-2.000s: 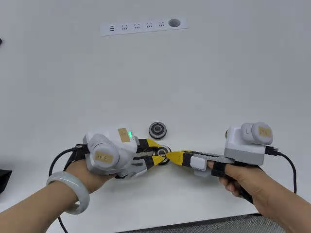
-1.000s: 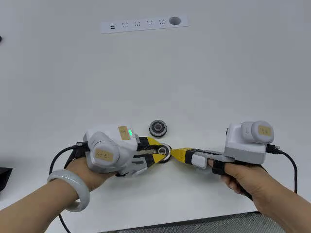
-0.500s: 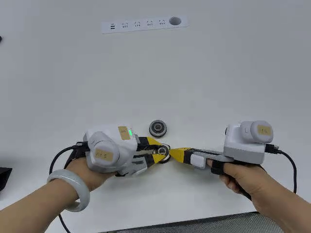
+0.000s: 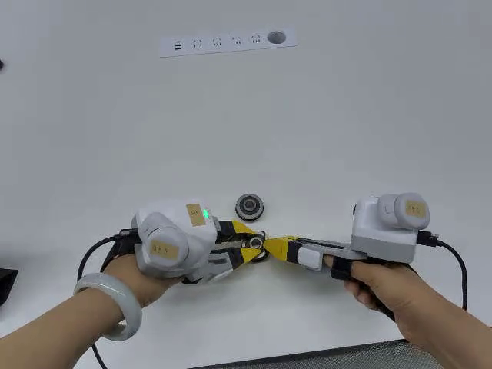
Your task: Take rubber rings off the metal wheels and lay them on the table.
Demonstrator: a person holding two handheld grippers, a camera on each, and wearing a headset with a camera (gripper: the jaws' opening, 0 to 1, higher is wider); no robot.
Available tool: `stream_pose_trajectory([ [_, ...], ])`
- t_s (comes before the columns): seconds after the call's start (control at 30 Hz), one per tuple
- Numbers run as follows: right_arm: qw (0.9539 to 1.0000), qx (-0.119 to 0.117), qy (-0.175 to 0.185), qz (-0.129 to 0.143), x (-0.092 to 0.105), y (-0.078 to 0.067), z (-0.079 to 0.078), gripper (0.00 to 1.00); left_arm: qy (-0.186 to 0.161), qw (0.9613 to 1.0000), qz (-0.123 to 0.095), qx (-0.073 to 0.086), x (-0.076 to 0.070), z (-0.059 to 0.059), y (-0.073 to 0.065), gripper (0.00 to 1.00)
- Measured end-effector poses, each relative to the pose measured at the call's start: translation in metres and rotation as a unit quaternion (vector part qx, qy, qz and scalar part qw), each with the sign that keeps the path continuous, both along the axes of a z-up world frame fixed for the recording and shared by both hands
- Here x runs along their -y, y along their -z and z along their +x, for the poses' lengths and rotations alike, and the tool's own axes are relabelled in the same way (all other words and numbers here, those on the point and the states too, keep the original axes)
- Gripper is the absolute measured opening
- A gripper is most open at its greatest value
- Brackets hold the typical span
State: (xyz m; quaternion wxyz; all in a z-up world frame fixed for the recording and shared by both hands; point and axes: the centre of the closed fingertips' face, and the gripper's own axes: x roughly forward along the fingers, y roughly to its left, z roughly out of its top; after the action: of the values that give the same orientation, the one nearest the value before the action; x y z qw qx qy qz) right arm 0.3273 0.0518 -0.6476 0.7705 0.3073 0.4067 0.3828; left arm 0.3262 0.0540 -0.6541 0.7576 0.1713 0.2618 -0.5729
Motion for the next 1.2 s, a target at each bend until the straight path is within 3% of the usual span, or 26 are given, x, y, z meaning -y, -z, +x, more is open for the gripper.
stream_pose_trajectory([
  [0.1, 0.9997, 0.0, -0.005, 0.022, -0.007, -0.009, -0.001, 0.01, -0.001, 1.0, 0.0, 0.0, 0.001, 0.0, 0.0, 0.13],
  [0.13, 0.9995, 0.01, 0.001, 0.03, -0.009, -0.014, 0.002, 0.01, -0.001, 1.0, 0.001, 0.0, 0.001, 0.0, 0.0, 0.13],
  [0.2, 0.9998, 0.014, -0.008, 0.012, -0.01, -0.012, 0.001, 0.01, -0.001, 1.0, 0.001, 0.0, 0.001, 0.001, 0.0, 0.13],
  [0.93, 0.9999, 0.002, 0.014, 0.001, 0.001, -0.005, 0.004, 0.02, -0.003, 1.0, 0.001, 0.007, 0.002, 0.0, -0.001, 0.14],
  [1.2, 0.9999, -0.002, 0.016, -0.003, 0.004, -0.002, 0.003, 0.02, -0.02, 0.9996, -0.015, 0.011, -0.002, 0.004, -0.01, 0.16],
])
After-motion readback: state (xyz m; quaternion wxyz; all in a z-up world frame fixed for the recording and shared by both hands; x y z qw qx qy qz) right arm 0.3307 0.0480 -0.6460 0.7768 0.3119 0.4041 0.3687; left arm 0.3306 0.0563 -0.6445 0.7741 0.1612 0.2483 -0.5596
